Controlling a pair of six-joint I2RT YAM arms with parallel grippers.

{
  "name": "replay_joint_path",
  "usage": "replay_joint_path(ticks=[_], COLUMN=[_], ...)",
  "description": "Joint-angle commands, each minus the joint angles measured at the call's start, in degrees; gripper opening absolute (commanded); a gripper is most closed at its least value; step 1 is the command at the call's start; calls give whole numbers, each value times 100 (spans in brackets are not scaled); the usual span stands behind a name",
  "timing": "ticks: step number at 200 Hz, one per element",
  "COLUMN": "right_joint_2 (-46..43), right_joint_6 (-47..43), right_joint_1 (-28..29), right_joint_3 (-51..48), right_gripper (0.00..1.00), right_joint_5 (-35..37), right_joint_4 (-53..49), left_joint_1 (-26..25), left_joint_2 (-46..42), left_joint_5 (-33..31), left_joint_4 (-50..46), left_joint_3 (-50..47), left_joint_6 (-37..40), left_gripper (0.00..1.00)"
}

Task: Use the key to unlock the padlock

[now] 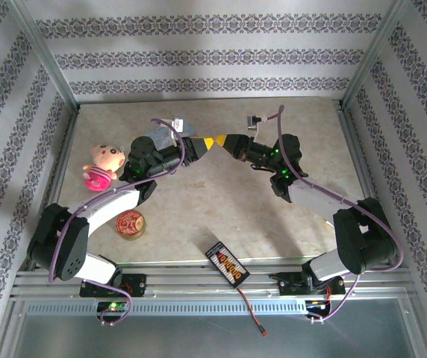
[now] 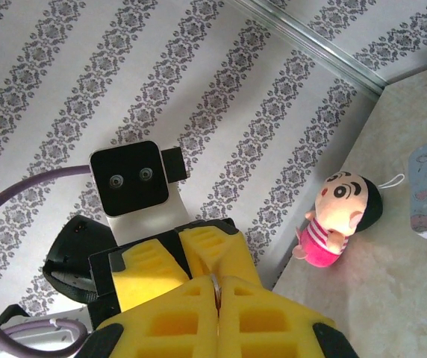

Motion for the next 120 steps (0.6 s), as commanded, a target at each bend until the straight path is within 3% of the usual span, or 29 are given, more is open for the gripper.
replay_joint_path(ticks=[1, 9, 26, 78, 89, 120], right_joint_2=[72, 75, 74, 94, 63, -221], right_joint_6=[10, 10, 19, -11, -86, -508], right_joint_1=[73, 81, 82, 51, 14, -217], right_joint_3=[185, 186, 195, 204, 197, 35], right_gripper=[0, 0, 0, 0, 13, 24], right_joint_5=[-152, -162, -162, -182, -187, -107], right_joint_4=[223, 223, 215, 125, 0, -481], left_joint_1=[26, 28, 28, 38, 38, 64], left_joint_2=[-61, -51, -54, -213, -304, -654], left_joint_5=[81, 72, 89, 8, 49, 335], left_joint_4=[373, 373, 368, 97, -183, -1582], left_joint_3=[222, 233, 259, 212, 265, 543], left_joint_6=[72, 77, 80, 312, 503, 1228], left_gripper=[17, 17, 6, 0, 0, 0])
